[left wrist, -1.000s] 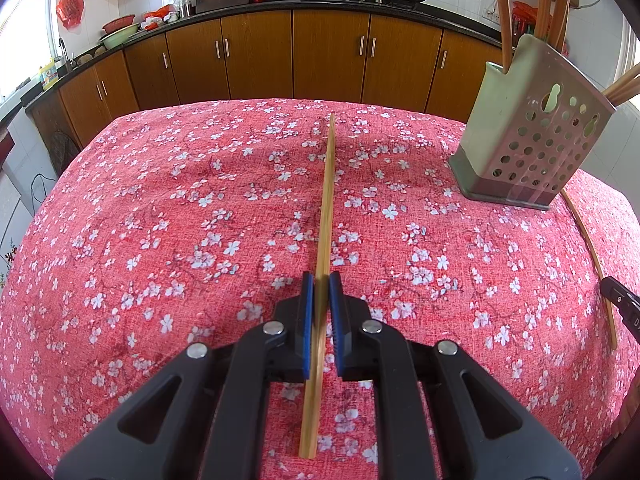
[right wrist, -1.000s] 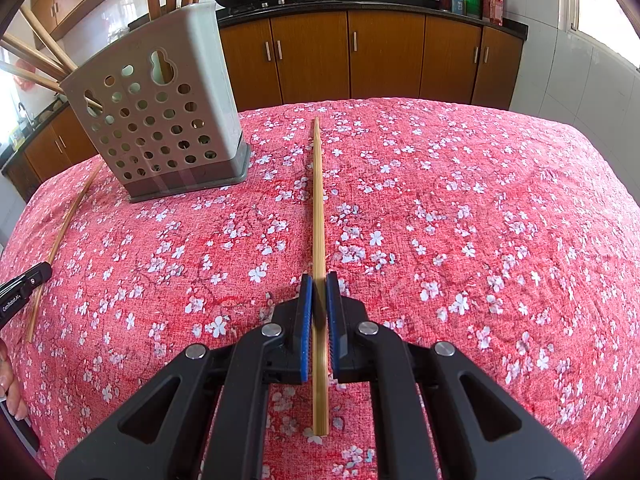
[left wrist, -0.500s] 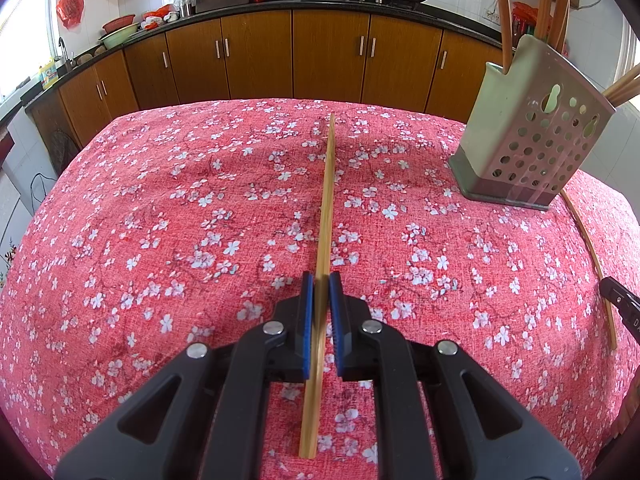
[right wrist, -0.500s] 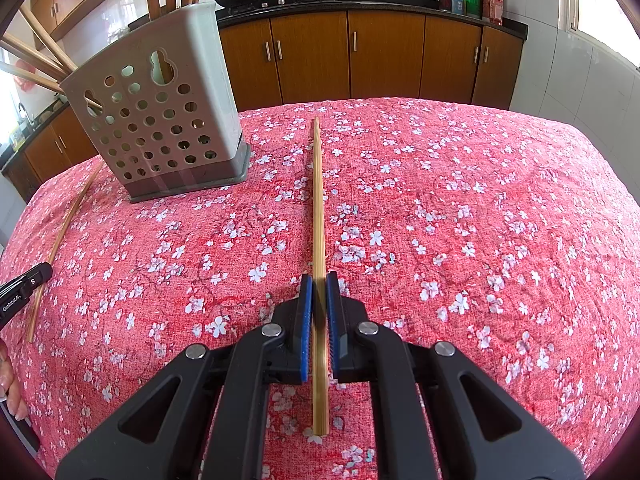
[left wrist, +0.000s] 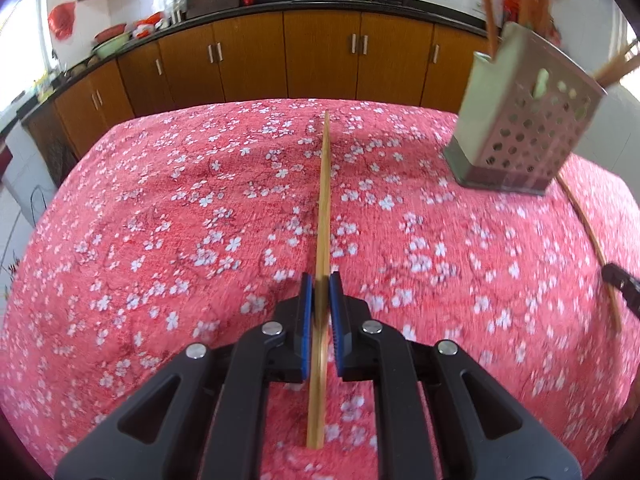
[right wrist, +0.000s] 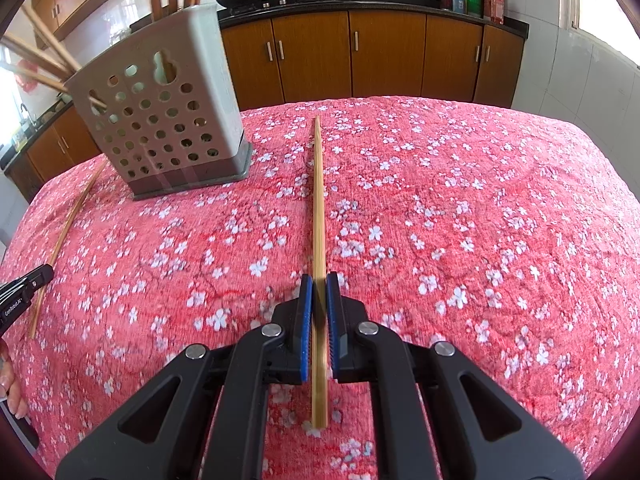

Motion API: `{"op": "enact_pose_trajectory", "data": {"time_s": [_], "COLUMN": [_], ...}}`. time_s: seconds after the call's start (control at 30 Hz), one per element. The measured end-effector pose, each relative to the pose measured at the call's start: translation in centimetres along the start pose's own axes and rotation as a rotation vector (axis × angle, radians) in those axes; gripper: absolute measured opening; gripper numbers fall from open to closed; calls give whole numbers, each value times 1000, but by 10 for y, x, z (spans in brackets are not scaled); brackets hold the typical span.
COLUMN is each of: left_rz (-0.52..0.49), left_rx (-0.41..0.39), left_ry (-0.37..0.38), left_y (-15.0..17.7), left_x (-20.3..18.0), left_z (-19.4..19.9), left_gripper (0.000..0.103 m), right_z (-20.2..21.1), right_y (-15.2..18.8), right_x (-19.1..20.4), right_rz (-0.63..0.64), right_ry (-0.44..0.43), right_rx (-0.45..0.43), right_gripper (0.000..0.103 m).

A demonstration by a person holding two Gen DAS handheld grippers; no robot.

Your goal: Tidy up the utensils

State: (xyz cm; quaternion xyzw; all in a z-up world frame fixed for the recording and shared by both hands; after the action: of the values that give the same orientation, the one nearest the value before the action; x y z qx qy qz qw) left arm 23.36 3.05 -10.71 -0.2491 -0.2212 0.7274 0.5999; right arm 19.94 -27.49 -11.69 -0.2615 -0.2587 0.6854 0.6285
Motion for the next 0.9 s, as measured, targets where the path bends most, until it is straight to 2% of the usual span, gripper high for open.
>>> {"op": "enact_pose_trajectory", "data": {"time_s": [0.13, 0.2, 0.3, 0.43, 0.6, 0.77, 0.9], "left_rz": [-16, -38, -74, -85, -64, -30, -21], "left_rx": [1, 0, -10, -66, -190, -296, -337], "left_ry": [4, 3, -10, 16, 77, 134, 177], "left_y": [9, 10, 12, 4, -20, -46, -62], "left_x": [3, 2, 0, 3, 1, -1, -4], "left_z": [7, 8, 14, 39, 88, 129, 148], "left_gripper": [14, 9, 8, 8, 8, 8, 8], "right_z": [5, 7, 12, 39, 83, 116, 133], "right_y": [7, 8, 10, 5, -17, -39, -53], "right_x": [1, 1, 1, -4, -8, -14, -15], "right_rz": [1, 7, 29, 40, 53, 31, 7], "right_ry": [-16, -18, 14, 41, 80, 72, 40], "right_rx": [-2, -3, -13, -95, -242, -348, -403], "right_gripper": [8, 8, 8, 8, 8, 8, 8]}}
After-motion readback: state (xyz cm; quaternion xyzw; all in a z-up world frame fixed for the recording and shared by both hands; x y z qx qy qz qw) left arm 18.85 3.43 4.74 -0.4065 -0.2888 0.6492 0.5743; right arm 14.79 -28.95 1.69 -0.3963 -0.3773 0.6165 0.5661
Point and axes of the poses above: each gripper's, at about its wrist camera, not at the fingertips, and z roughly against the way its jaws point, x to its left, y to its underside, the point moved 1 cm from there along -z, roughly the way its jaws point, and after that the axes turned 11 degrees about z, right-handed, at the moved point
